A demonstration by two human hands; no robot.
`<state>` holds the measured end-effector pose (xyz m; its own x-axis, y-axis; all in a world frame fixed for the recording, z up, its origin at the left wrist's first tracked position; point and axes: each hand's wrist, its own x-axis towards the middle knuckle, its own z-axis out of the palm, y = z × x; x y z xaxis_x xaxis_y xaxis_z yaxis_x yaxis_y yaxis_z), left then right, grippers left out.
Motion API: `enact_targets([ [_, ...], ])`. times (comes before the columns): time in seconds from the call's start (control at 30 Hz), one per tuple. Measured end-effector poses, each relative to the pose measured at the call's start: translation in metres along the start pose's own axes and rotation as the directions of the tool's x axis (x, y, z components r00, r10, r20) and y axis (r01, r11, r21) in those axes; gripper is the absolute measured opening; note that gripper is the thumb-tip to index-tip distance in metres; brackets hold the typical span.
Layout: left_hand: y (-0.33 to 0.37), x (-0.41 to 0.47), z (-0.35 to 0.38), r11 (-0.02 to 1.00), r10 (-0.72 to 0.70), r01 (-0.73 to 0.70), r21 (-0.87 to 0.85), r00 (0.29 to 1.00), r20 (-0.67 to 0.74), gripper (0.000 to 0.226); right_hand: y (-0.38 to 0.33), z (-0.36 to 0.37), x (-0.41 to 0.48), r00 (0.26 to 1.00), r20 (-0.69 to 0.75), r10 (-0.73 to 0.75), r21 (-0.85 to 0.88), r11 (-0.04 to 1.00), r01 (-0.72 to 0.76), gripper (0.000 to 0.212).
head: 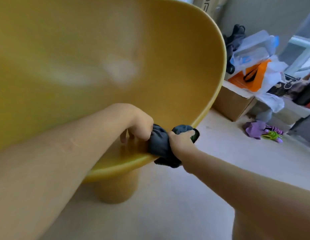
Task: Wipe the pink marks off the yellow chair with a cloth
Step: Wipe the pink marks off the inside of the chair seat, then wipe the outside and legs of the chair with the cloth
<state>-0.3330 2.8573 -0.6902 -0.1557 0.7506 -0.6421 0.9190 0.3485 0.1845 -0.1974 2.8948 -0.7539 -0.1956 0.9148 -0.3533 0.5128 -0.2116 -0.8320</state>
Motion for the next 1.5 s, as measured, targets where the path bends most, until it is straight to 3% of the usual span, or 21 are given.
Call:
enact_targets([
  [0.03, -0.005, -0.012, 0.006, 1.0, 0.001, -0.001, 0.011, 1.0, -0.028, 0.034, 0.008, 0.007, -0.016, 0.997, 0.034, 0.068, 0.126, 0.989, -0.071, 0.081],
  [0.1, -0.02, -0.039, 0.019, 1.0, -0.002, 0.004, 0.018, 0.992, -0.129, 0.032, 0.017, 0.022, -0.054, 0.979, 0.2, 0.023, 0.181, 0.982, -0.06, 0.089],
  [0.2, -0.05, -0.08, 0.039, 0.996, -0.046, 0.074, 0.054, 0.917, -0.397, 0.034, 0.026, 0.04, -0.078, 0.969, 0.245, -0.04, 0.229, 0.973, -0.017, 0.083],
  [0.33, -0.068, -0.131, 0.05, 0.952, -0.134, 0.282, 0.122, 0.739, -0.661, 0.034, 0.029, 0.054, -0.116, 0.89, 0.334, -0.31, 0.311, 0.928, 0.207, 0.063],
  [0.43, -0.083, -0.173, 0.047, 0.94, -0.121, 0.313, 0.137, 0.678, -0.725, 0.032, 0.028, 0.057, -0.129, 0.815, 0.379, -0.439, 0.324, 0.888, 0.327, 0.047],
  [0.53, -0.11, -0.213, 0.04, 0.96, -0.145, 0.271, 0.068, 0.692, -0.707, 0.025, 0.03, 0.046, -0.138, 0.715, 0.428, -0.553, 0.183, 0.828, 0.53, 0.04],
  [0.63, -0.131, -0.236, 0.031, 0.938, -0.145, 0.306, 0.163, 0.773, -0.618, 0.054, 0.023, 0.041, -0.145, 0.528, 0.33, -0.782, -0.09, 0.531, 0.843, 0.044],
  [0.7, -0.14, -0.245, 0.023, 0.891, -0.215, 0.391, 0.232, 0.812, -0.542, 0.074, 0.017, 0.05, -0.148, 0.441, 0.309, -0.843, -0.158, 0.412, 0.898, 0.05],
  [0.8, -0.146, -0.251, 0.015, 0.832, -0.244, 0.446, 0.331, 0.83, -0.502, 0.082, 0.011, 0.065, -0.149, 0.333, 0.279, -0.901, -0.268, 0.26, 0.928, 0.06],
  [0.93, -0.147, -0.248, 0.018, 0.782, -0.164, 0.412, 0.469, 0.861, -0.482, 0.082, -0.003, 0.06, -0.164, 0.224, 0.163, -0.961, -0.24, 0.182, 0.954, 0.065],
  [1.0, -0.149, -0.248, 0.018, 0.761, -0.125, 0.408, 0.504, 0.855, -0.503, 0.082, -0.019, 0.066, -0.173, 0.213, 0.223, -0.951, -0.254, 0.154, 0.955, 0.072],
  [1.07, -0.151, -0.248, 0.017, 0.729, -0.111, 0.415, 0.544, 0.856, -0.504, 0.084, -0.038, 0.075, -0.178, 0.233, 0.413, -0.88, -0.361, 0.077, 0.929, 0.073],
  [1.17, -0.151, -0.245, 0.013, 0.66, -0.057, 0.375, 0.651, 0.889, -0.455, 0.084, -0.065, 0.084, -0.175, 0.27, 0.599, -0.754, -0.424, -0.013, 0.906, 0.031],
  [1.3, -0.14, -0.248, 0.011, 0.563, -0.003, 0.332, 0.757, 0.916, -0.4, 0.077, -0.077, 0.079, -0.171, 0.188, 0.664, -0.724, -0.413, -0.145, 0.899, 0.021],
  [1.4, -0.115, -0.248, 0.018, 0.555, 0.057, 0.296, 0.777, 0.919, -0.391, 0.07, -0.07, 0.05, -0.167, 0.178, 0.723, -0.668, -0.427, -0.228, 0.875, 0.018],
  [1.5, -0.066, -0.234, 0.03, 0.598, 0.279, 0.184, 0.78, 0.865, -0.418, 0.067, -0.053, -0.014, -0.143, 0.167, 0.76, -0.628, -0.398, -0.246, 0.884, 0.026],
])
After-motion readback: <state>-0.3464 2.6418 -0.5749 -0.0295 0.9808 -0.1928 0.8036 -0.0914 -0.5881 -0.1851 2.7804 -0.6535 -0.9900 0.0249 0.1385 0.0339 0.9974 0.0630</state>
